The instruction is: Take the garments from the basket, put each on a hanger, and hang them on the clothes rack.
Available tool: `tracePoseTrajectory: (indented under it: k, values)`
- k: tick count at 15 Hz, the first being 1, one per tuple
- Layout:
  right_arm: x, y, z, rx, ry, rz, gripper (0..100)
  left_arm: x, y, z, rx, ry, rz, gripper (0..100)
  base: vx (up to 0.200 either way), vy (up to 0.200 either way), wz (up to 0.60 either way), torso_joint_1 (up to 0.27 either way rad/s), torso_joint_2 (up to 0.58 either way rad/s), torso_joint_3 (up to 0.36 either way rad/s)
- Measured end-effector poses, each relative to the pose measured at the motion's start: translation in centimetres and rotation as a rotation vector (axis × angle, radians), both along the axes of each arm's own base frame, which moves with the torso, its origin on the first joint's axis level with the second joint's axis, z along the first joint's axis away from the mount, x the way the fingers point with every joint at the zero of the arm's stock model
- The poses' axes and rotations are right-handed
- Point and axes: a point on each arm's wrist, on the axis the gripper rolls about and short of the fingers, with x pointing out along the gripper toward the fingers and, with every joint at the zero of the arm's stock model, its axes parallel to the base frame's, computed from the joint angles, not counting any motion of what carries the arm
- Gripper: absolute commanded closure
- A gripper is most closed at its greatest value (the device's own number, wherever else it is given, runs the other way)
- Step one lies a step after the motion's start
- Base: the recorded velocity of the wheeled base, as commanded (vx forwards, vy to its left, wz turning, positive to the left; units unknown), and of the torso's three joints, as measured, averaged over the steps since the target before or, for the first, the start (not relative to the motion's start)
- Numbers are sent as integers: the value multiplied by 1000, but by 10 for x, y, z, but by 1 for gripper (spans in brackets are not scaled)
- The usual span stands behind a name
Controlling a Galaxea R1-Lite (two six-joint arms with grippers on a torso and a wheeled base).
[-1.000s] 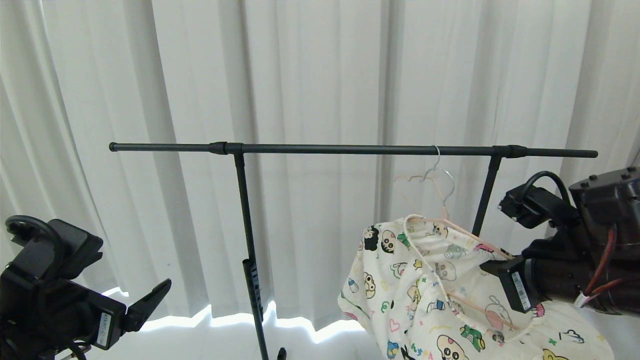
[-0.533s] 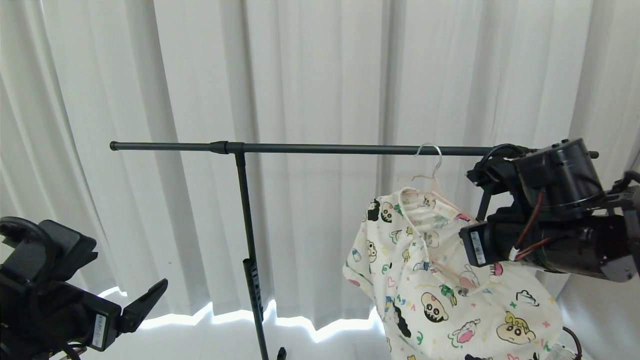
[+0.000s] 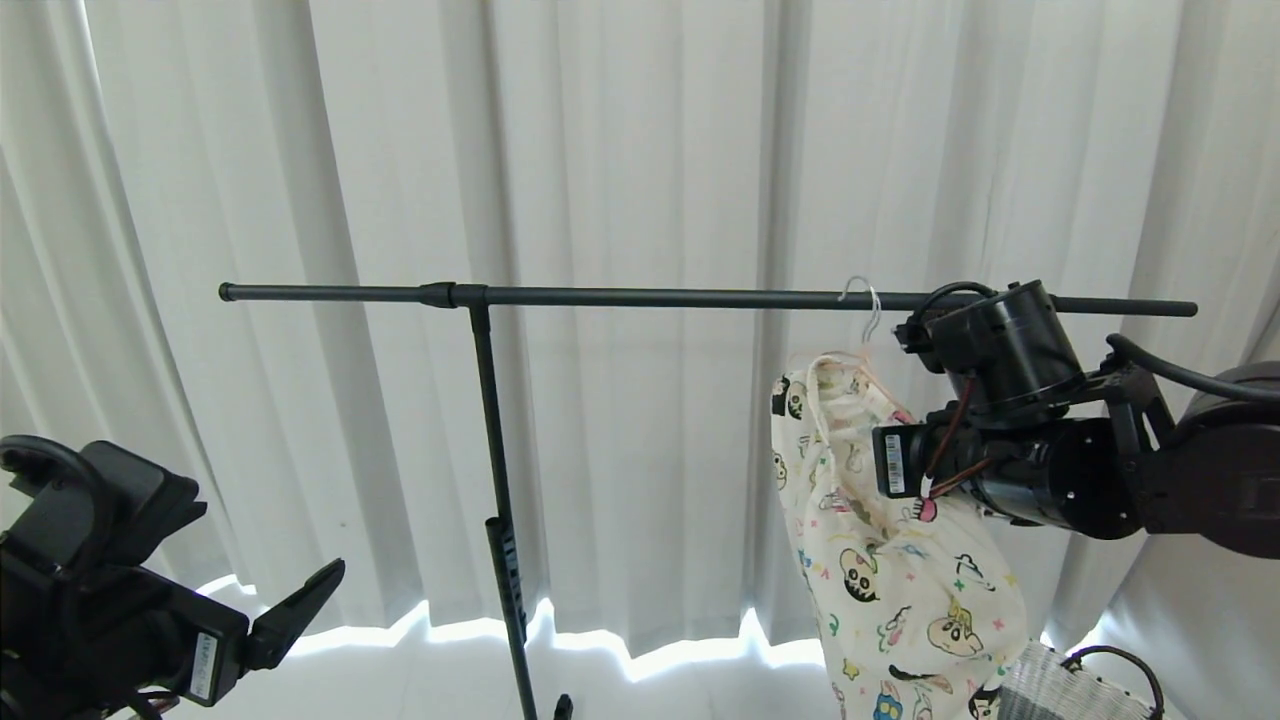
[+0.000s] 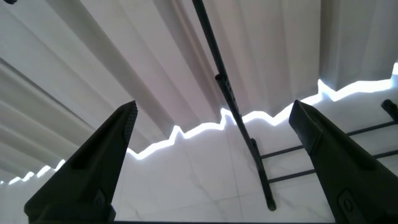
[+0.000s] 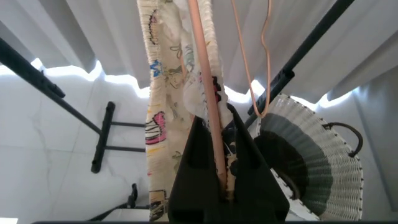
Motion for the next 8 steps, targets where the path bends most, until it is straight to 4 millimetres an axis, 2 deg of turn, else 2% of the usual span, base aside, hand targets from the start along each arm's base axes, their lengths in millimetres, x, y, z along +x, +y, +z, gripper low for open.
tracePoseTrajectory:
  k: [1,8]
  values:
    - [0,2,3,3,-9,5,100,0,0,0,-1,0,-2,0,0,0,0,0,0,0]
    - [-1,3,14,-57,-57,65,100,-1,-4,0,-1,-3,-34,0,200,0,0,2,0,2]
